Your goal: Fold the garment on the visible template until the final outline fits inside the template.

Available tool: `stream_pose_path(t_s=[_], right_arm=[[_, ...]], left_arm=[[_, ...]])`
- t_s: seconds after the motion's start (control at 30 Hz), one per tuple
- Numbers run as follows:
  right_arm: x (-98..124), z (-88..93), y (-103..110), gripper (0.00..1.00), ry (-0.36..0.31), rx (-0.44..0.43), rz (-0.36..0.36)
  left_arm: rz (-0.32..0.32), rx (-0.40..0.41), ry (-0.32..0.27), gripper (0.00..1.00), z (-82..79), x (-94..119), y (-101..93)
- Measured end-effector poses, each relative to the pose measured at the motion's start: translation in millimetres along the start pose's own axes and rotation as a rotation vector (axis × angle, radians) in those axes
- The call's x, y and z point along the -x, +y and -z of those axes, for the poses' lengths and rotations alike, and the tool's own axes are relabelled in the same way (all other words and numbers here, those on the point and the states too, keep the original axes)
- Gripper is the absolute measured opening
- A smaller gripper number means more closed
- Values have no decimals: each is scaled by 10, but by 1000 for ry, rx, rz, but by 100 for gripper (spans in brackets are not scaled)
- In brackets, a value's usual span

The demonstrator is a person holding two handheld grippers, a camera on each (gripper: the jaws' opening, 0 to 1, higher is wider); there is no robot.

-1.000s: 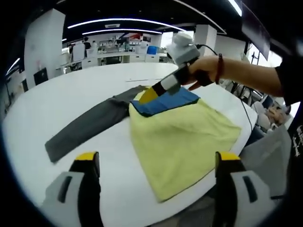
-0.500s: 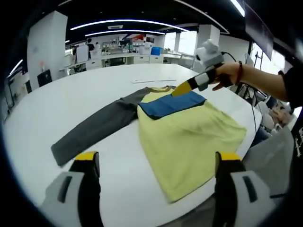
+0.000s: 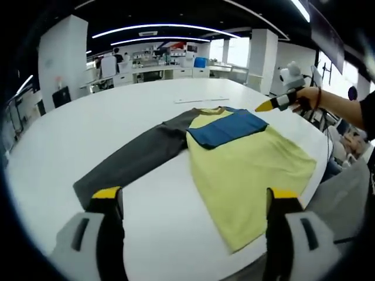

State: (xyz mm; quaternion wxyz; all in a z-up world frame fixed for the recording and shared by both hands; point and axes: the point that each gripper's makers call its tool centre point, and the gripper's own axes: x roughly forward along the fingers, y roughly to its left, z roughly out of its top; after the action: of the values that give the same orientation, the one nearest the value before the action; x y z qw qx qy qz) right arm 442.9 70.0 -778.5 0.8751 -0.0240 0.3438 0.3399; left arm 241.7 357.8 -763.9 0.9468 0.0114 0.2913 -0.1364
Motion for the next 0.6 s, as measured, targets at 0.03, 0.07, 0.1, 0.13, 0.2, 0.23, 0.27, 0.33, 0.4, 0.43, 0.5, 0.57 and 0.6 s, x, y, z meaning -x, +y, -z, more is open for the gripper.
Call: stream_pose_path(t_s=[0.03, 0.07, 0.1, 0.13, 0.2, 0.23, 0.27, 0.33, 0.4, 0.43, 0.5, 0.57, 0.6], right_arm=[[27, 17, -38, 78, -3, 0, 9], [62, 39, -92, 76, -9, -1, 22], [70, 50, -149, 74, -11, -1, 29], [81, 63, -210, 71, -15, -1, 38], [146, 110, -252, 62, -22, -4, 53], [164, 125, -306, 58, -31, -8, 60], [175, 135, -336, 54, -36, -9, 63], [210, 171, -370, 45, -43, -8, 74], [202, 211, -487, 37, -43, -2, 89], [219, 251, -478, 34, -37, 2, 91], [204, 316, -537, 29, -17, 3, 99], [192, 388, -572, 27, -4, 4, 102], [186, 426, -580, 26, 1, 6, 104]], left_arm=[[-9, 4, -3, 99, -2, -2, 44], [-21, 9, -11, 99, -14, -6, 88], [-27, 13, -13, 99, -18, -8, 116], [-36, 22, -15, 99, -23, -15, 161], [-50, 26, -17, 98, -25, -19, 228], [-62, 29, -17, 97, -22, -20, 273], [-70, 33, -19, 96, -24, -16, 311], [-81, 46, -24, 96, -31, -4, 352], [-91, 56, -34, 95, -32, 15, 402], [-93, 56, -36, 95, -27, 18, 417], [-98, 57, -31, 94, 1, 20, 442], [-100, 58, -24, 94, 36, 20, 464], [-101, 59, -20, 93, 49, 21, 468]])
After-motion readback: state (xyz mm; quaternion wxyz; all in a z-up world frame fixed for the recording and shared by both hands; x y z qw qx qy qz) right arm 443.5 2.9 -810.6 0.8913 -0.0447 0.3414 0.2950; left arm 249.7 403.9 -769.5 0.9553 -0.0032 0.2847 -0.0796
